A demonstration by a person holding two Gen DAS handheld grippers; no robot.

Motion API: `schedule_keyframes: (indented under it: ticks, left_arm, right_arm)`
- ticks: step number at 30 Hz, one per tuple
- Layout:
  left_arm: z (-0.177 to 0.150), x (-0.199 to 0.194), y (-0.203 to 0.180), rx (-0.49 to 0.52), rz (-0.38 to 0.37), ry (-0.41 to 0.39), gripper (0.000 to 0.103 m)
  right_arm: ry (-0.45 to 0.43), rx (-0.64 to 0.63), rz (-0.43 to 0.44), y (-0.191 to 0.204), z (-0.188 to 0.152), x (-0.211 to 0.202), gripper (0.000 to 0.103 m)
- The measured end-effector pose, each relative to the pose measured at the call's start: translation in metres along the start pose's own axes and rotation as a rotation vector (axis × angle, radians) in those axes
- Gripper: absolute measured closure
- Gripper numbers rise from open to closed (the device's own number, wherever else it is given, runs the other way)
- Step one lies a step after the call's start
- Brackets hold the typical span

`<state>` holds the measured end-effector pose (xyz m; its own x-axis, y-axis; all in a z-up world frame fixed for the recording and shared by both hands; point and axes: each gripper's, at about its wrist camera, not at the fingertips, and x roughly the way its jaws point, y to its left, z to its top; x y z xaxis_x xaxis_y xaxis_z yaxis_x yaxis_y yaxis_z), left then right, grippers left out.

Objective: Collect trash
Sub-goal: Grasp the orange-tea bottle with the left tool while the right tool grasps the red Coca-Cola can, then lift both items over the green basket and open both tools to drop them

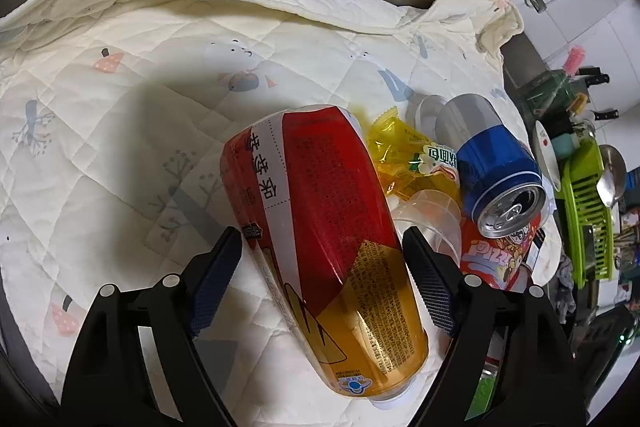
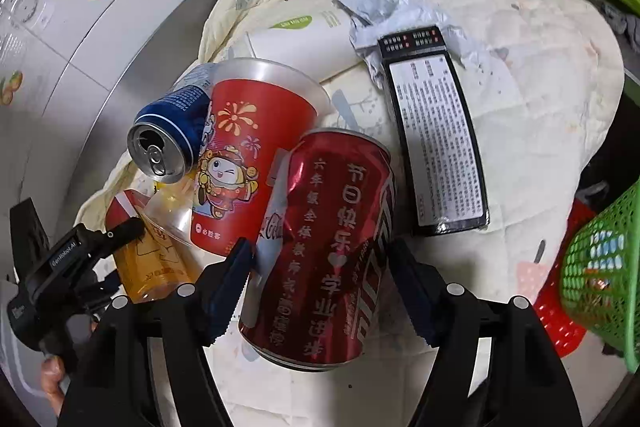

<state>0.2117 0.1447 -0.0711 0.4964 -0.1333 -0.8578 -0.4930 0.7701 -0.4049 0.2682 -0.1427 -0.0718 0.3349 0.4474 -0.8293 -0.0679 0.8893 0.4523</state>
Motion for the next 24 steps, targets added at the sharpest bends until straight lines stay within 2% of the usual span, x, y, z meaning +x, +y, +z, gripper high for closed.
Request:
schedule_keyframes:
  ticks: [5, 7, 13, 21, 24]
  left_arm:
    - [-0.005, 0.003, -0.001, 0.010, -0.027, 0.017, 0.024]
    - [-0.006, 0.003, 0.001, 0.017, -0.043, 0.013, 0.024]
    - [-0.009, -0.007, 0.003, 0.062, -0.073, 0.005, 0.026]
    - [-0.023, -0.033, 0.002, 0.113, -0.116, -0.024, 0.027]
    - [-0.029, -0.044, -0.003, 0.146, -0.136, -0.034, 0.027]
  right_arm:
    - [0.038, 0.064, 0.055, -0.008, -0.001, 0.011, 0.035]
    - [0.042, 0.082, 0.093, -0.011, -0.003, 0.014, 0.039]
    - [0.005, 0.021, 0.079, -0.003, -0.012, 0.004, 0.040]
    - [-0.024, -0.058, 0.106, -0.001, -0.034, -0.022, 0.041]
    - [-0.032, -0.053, 0.122, -0.005, -0.039, -0.030, 0.042]
